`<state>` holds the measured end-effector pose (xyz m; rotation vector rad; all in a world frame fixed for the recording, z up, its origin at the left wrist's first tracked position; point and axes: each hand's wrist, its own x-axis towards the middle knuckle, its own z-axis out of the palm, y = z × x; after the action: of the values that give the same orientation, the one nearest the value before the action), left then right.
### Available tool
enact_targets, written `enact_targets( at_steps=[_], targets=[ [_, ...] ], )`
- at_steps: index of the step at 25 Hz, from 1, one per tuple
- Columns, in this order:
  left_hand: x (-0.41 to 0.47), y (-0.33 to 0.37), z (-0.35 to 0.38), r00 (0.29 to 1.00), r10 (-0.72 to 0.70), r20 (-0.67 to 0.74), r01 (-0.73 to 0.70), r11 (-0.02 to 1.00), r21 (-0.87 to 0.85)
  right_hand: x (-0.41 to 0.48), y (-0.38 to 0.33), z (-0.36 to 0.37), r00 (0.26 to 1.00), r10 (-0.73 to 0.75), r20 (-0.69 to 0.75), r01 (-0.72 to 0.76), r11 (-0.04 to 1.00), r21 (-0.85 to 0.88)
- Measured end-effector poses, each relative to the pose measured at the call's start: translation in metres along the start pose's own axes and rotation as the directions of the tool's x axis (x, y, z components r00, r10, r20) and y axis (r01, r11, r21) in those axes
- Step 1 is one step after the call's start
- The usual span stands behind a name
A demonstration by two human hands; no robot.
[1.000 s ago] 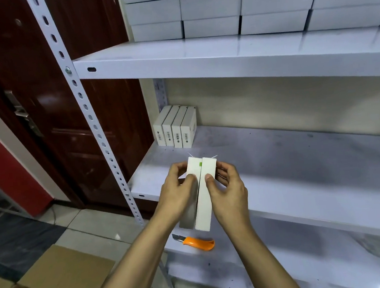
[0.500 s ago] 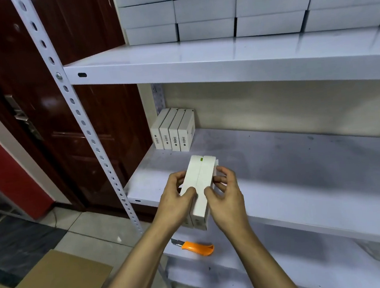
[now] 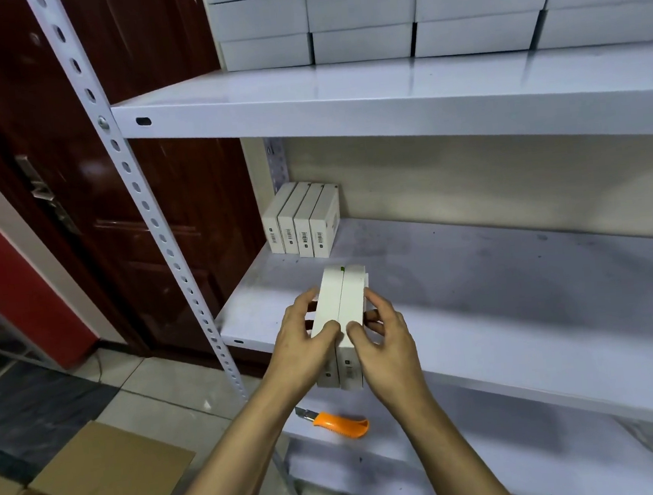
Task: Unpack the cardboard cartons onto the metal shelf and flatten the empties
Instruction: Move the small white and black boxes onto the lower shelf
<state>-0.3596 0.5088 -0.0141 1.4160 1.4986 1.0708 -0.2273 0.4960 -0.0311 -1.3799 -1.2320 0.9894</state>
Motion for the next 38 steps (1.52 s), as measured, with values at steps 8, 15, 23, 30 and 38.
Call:
enact_targets(
  at_steps=[8,15,23,30,38],
  targets=[
    [0.008,-0.009,-0.013,0.984,0.132,0.123,-0.146,0.982,0.118,-0.001,0.000,0.008,0.997,-0.030,-0.071,0.030,1.000,0.003],
    [0.014,-0.012,-0.038,0.885,0.329,0.329,-0.420,0.869,0.261,-0.003,-0.003,0.026,0.982,-0.016,-0.191,0.007,0.999,-0.047],
    [0.023,-0.016,-0.042,0.807,0.425,0.410,-0.583,0.686,0.435,-0.016,-0.004,0.038,0.945,-0.019,-0.325,0.022,1.000,0.006],
    [0.038,-0.009,-0.037,0.793,0.425,0.436,-0.605,0.635,0.481,0.000,-0.005,0.038,0.950,-0.025,-0.311,0.017,0.999,-0.028],
    [0.079,-0.006,-0.014,0.824,0.435,0.363,-0.565,0.594,0.572,0.051,-0.003,0.021,0.983,0.002,-0.186,-0.014,0.998,-0.062]
  ],
)
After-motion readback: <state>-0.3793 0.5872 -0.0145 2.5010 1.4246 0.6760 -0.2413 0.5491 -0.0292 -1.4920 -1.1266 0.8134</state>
